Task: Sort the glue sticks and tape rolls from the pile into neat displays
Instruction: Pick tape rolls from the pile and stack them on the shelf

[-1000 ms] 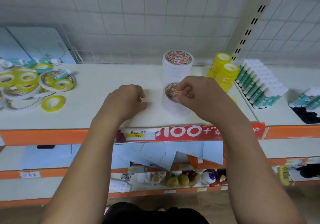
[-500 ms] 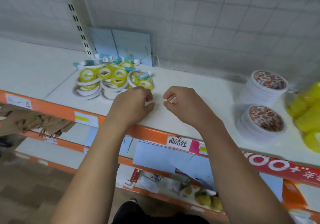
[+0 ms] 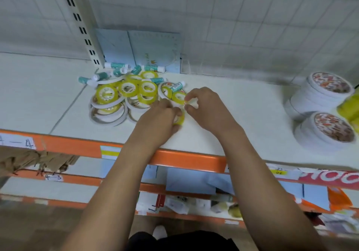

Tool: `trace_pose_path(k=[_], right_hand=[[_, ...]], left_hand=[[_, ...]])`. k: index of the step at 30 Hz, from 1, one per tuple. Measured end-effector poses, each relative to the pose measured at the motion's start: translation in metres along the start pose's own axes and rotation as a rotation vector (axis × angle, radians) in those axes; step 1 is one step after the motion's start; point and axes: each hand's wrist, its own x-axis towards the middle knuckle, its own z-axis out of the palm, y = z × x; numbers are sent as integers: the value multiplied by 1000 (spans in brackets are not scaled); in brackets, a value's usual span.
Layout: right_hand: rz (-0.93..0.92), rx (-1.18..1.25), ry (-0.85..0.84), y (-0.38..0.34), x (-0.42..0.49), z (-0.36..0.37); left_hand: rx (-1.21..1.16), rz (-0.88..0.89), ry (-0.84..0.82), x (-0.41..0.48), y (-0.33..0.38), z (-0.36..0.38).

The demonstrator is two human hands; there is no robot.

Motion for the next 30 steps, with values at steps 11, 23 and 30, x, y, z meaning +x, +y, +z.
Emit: trace_pose_path(k=[11,23,30], right_hand=[[77,54,-4,-10,20,15],[176,-77,124,32,-62,-63],[313,-115,223,101,-140,-141]], left_hand=[[-151,73,-7,0,-19,-7],[-233,269,-33,20,61,-4],[-261,452,-44,27,179,10]])
